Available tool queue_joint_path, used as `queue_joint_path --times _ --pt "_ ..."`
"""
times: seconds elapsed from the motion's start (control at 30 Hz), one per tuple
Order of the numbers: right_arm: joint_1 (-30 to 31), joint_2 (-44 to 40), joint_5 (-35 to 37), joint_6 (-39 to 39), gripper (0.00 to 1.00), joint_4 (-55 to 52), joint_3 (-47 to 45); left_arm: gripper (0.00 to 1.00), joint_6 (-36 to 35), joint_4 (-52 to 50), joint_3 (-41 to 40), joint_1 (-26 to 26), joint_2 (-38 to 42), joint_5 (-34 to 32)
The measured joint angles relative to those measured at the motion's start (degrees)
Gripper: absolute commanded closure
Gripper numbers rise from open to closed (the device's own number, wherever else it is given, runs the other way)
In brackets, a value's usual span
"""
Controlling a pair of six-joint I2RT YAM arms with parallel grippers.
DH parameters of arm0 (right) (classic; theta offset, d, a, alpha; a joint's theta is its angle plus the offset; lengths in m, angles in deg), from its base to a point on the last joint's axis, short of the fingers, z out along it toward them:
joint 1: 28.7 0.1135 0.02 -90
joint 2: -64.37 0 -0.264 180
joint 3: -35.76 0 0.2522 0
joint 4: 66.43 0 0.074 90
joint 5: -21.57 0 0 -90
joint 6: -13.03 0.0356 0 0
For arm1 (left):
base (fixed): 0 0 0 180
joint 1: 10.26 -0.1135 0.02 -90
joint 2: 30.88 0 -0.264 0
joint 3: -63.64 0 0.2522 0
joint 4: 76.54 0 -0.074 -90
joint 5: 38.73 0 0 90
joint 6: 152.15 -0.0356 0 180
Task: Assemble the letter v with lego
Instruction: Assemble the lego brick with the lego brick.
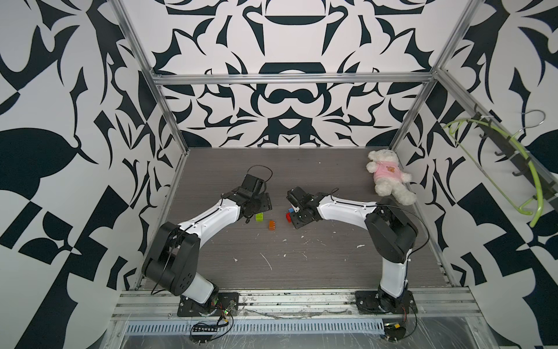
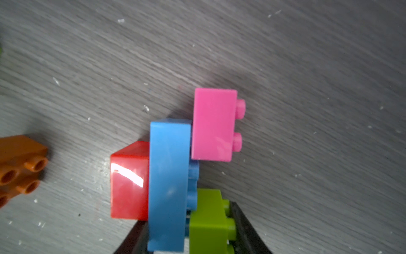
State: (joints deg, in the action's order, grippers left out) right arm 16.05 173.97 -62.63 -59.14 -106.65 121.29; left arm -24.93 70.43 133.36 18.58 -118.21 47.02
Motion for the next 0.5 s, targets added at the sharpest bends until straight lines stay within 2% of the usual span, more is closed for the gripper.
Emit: queue_joint_path --times 0.07,0.2,0.23,0.3,0.33,0.37,0.4,0.43,0.47,0.5 --pt "0.00 0.00 -0.02 0.24 0.84 -0.02 0.02 0.28 -0.07 0.00 0.00 -0.02 0.00 0.00" --pt "0.00 0.09 -0.33 0.81 0.64 -0.02 0.09 0.28 -0.20 0.00 0.00 -0.13 0.00 0.00" --pt "0.00 0.09 -0.48 0.98 0.63 -0.02 0.09 0.28 -0.20 0.00 0.00 -0.20 0.00 0.00" --pt "0.00 0.09 -0.66 1.27 0.52 -0.04 0.09 0.28 -0.24 0.02 0.00 -0.31 0.00 0.00" --pt "0.00 0.09 -0.70 1.33 0.51 -0.07 0.13 0.28 -0.26 0.00 0.00 -0.35 0.00 0.00" --pt "0.00 0.13 -0.76 1.40 0.41 -0.20 0.26 0.28 -0.28 0.00 0.00 -0.39 0.00 0.00" --pt "0.00 0.24 -0.85 1.62 0.23 -0.42 0.46 0.28 -0.39 0.00 0.00 -0.44 0.00 0.00" --pt "0.00 0.39 -0.90 1.75 0.22 -0.57 0.68 0.28 -0.44 0.00 0.00 -0.48 0.00 0.00" --pt "0.00 0.61 -0.96 1.73 0.08 -0.61 0.79 0.28 -0.55 0.00 0.00 -0.48 0.00 0.02" --pt "0.00 0.83 -1.07 1.88 0.00 -0.76 0.90 0.28 -0.61 0.00 0.00 -0.50 0.00 0.00"
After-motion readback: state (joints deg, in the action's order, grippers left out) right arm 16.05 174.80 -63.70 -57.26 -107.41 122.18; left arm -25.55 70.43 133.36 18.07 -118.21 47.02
